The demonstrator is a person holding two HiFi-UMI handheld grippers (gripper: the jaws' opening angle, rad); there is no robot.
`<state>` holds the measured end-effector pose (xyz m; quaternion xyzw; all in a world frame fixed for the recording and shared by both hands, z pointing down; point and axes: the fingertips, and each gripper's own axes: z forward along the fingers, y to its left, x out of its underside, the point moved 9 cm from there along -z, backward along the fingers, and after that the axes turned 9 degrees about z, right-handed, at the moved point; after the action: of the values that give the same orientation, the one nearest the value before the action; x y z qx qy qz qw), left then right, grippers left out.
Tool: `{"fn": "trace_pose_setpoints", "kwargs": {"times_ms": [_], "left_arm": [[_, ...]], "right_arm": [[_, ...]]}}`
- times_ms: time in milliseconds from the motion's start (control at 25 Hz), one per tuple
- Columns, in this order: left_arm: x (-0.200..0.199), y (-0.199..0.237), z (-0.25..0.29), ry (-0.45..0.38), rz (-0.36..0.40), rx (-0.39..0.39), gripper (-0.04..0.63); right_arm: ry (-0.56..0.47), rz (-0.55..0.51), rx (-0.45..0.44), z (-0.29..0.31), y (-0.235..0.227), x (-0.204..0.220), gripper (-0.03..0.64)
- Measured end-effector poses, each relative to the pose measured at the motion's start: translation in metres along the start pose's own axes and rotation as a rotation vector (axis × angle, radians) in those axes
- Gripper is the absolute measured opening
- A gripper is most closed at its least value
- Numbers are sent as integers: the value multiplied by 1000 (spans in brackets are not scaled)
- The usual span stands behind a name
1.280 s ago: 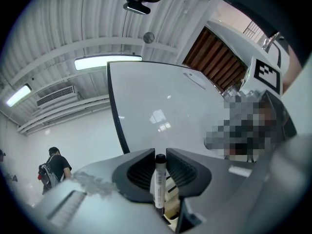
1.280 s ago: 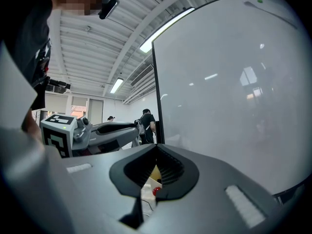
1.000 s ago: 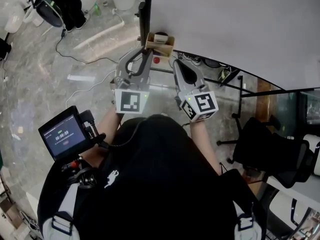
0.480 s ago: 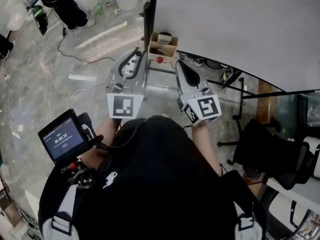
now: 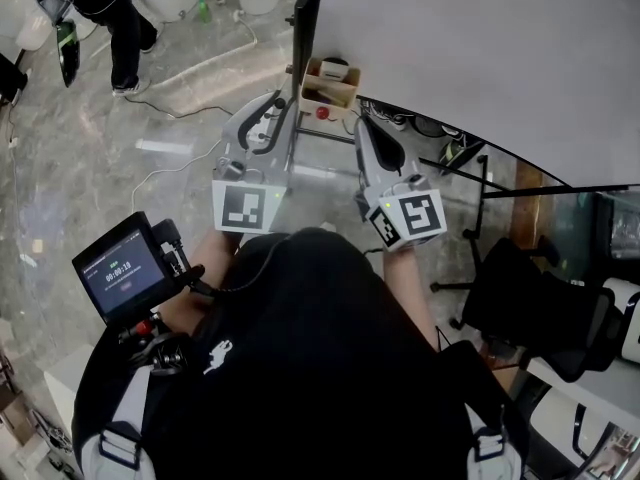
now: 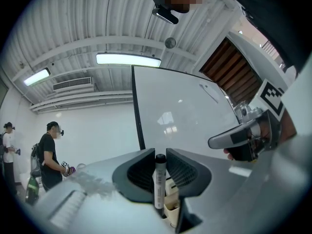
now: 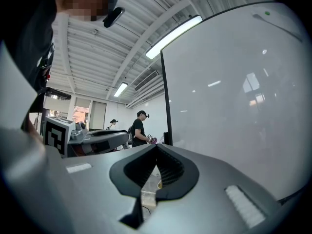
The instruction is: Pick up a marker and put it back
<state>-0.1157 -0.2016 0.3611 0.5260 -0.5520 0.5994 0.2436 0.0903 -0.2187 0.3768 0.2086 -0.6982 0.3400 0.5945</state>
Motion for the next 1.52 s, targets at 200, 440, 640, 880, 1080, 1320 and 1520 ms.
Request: {"fn": "trace_pose_setpoints", "kwargs": {"times_ms": [200,440,640,880,1080,1320,1520], "left_arm": [[1,0,1,11,-38,13,75],[1,-2,1,-6,-41,29,77],[1,-4,1,-2,-48,31,77],[0,-4,3,-11,-34,36,77],[-3,-7,5,-3,-11,55,77],[-6,-10,8,-12,-1,69,77],[-10,-11,11,-27,-10,76,77]], "right_arm": [[2,3,13,-4,0,1,9],[3,2,17,-4,0,1,9],[4,4,19,-6,1,1,9],[5,1,23,-8,2,0,9],[4,2,31,-11,2,-2,9],[2,2,40,-14,1,-3,9],[4,-1,49,-18,1,-6,9]]}}
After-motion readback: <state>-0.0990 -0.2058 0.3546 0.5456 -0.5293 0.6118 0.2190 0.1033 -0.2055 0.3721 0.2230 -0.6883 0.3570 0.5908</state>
